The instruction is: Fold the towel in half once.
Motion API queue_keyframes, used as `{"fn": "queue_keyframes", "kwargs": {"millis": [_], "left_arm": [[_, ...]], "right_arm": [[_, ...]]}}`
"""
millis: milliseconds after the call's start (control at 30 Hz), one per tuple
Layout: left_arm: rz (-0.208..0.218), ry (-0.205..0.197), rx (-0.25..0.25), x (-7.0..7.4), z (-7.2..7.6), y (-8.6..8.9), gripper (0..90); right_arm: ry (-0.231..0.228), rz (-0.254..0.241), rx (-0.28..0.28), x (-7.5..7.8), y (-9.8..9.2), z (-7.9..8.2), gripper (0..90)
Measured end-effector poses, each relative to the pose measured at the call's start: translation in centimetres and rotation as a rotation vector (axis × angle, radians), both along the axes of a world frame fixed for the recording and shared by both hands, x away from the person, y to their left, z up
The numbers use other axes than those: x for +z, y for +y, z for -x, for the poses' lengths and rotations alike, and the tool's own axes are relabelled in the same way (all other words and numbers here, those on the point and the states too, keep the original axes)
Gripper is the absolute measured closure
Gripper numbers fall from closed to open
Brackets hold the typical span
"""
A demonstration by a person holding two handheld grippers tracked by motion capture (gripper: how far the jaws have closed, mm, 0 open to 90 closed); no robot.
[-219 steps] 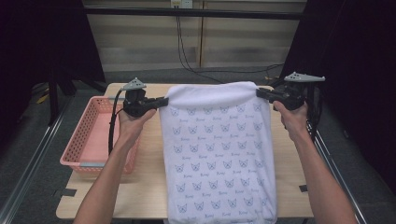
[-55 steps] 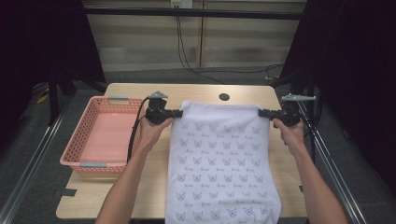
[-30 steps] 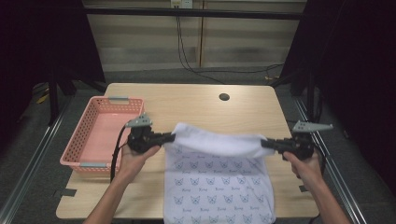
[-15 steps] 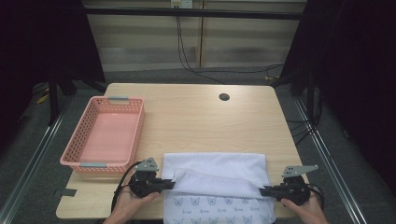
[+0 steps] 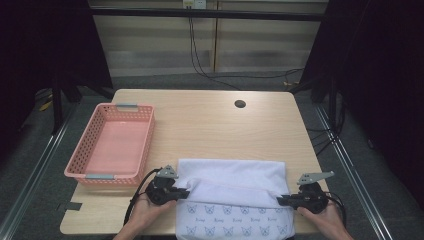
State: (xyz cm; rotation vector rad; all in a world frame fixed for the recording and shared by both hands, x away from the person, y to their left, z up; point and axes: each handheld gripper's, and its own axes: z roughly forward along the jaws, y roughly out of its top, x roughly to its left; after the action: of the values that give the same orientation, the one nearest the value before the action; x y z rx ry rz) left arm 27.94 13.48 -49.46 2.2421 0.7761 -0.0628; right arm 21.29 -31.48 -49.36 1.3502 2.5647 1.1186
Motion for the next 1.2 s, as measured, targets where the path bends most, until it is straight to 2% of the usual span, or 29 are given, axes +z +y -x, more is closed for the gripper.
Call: {"fn": "queue_keyframes", "kwargs": {"millis": [100,133,200,267,367,500,800,900,967,1067,1200], "left_arm": [[0.018,0.002,0.017,-0.2,-0.9,-0.1,86.9],[0.004,-0.004,0.015,-0.1,-1.1,-0.1,86.9],[0.003,-0.020,0.036,-0.1,-1.6,-0.4,86.8],[-0.007,-0.038,0.036,-0.1,-2.1,-0.7,86.8],[0.006,-0.029,0.068,-0.2,-3.1,-1.0,86.8],[0.005,-0.040,0.082,-0.3,-4.1,-1.8,86.8],[0.025,-0.037,0.121,-0.6,-6.9,-3.3,86.8],[0.030,-0.031,0.129,-0.6,-7.7,-3.2,86.8],[0.006,-0.046,0.126,-0.5,-8.2,-3.3,86.8],[0.024,-0.043,0.149,-0.7,-9.0,-3.1,86.7],[0.016,-0.050,0.183,-0.6,-10.1,-2.8,86.8]], "right_arm": [[-0.002,0.001,-0.010,0.0,-0.1,-0.4,86.8],[-0.006,0.000,-0.017,-0.1,-0.2,-0.6,86.8],[-0.013,0.007,-0.028,-0.1,-0.2,-0.9,86.8],[-0.019,0.017,-0.037,0.0,-0.2,-1.0,86.8],[-0.026,0.022,-0.047,0.0,-0.3,-1.4,86.8],[-0.031,0.035,-0.083,0.0,-0.6,-2.1,86.8],[-0.058,0.056,-0.159,-0.1,-1.8,-4.3,86.8],[-0.063,0.059,-0.166,-0.1,-2.0,-5.0,86.8],[-0.072,0.060,-0.163,-0.2,-2.0,-5.6,86.8],[-0.072,0.057,-0.171,-0.2,-1.8,-6.7,86.8],[-0.078,0.046,-0.170,-0.4,-1.5,-8.3,86.8]]}}
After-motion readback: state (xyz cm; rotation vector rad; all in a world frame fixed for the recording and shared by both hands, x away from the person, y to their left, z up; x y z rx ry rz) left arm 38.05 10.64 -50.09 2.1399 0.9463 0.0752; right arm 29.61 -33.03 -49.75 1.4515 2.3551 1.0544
